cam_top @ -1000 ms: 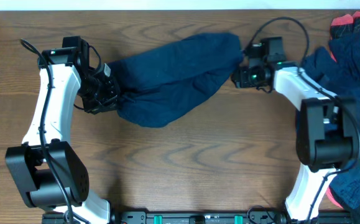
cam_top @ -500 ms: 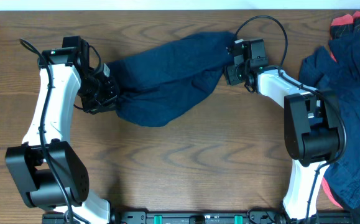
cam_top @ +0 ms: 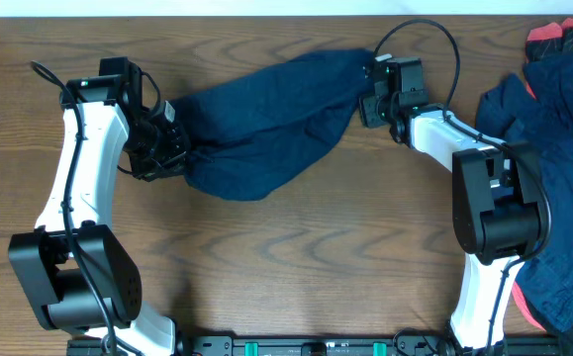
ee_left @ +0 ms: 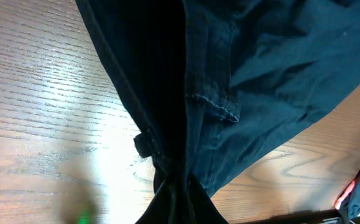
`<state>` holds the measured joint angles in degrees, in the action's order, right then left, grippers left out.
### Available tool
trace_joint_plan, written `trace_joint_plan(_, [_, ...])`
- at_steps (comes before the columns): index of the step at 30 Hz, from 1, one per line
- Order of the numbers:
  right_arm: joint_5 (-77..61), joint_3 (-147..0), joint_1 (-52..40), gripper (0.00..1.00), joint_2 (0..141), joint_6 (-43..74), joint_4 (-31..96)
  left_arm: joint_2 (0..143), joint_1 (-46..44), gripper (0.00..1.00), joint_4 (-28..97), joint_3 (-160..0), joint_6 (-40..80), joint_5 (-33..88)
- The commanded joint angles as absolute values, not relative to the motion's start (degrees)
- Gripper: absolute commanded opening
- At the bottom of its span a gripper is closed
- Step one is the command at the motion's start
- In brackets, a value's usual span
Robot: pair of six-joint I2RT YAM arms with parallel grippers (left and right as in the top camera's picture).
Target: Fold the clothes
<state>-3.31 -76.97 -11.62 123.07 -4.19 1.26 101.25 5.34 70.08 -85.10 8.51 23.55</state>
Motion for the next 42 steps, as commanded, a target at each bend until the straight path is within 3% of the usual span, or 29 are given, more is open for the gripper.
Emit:
trace_joint_plan(1, [-4.1, -77.1, -12.8, 0.59, 122.5, -4.4, 0.0, 100.7, 5.4, 0.06, 70.2, -85.3, 7.7, 22.8])
trace_joint_plan(4, [-4.1, -77.1, -12.8, 0.5, 122.5, -4.4, -0.3, 100.7, 5.4, 0.06, 70.2, -85.3, 7.7, 22.8])
trace_joint_plan(7, [-4.4, -77.1, -12.8, 0.34, 122.5, -4.4, -0.3, 100.7, 5.4, 0.06, 70.2, -85.3, 7.7, 22.8])
trace_joint_plan(11, [-4.5, -77.1, -12.8, 0.01, 122.5, -3.6, -0.4, 100.7, 5.4, 0.06, 70.2, -85.3, 7.7, 22.8])
trace_joint_plan(19, [0.2, -77.1, -11.7, 0.01, 118.8, -0.8, 7.6, 100.5, 5.6, 0.06, 70.2, -85.4, 7.7, 21.8])
trace_joint_plan(33, [-1.4, -77.1, -2.0, 0.01, 77.6, 0.1, 31.9, 86.3, 16.3, 0.06, 72.4, -91.6, 9.5, 27.1])
trace_joint_plan(42, [-11.9, -77.2, -1.9, 0.01, 66.7, -12.9, 46.2, 77.3, 18.7, 0.06, 70.8, -91.5, 10.6, 35.0])
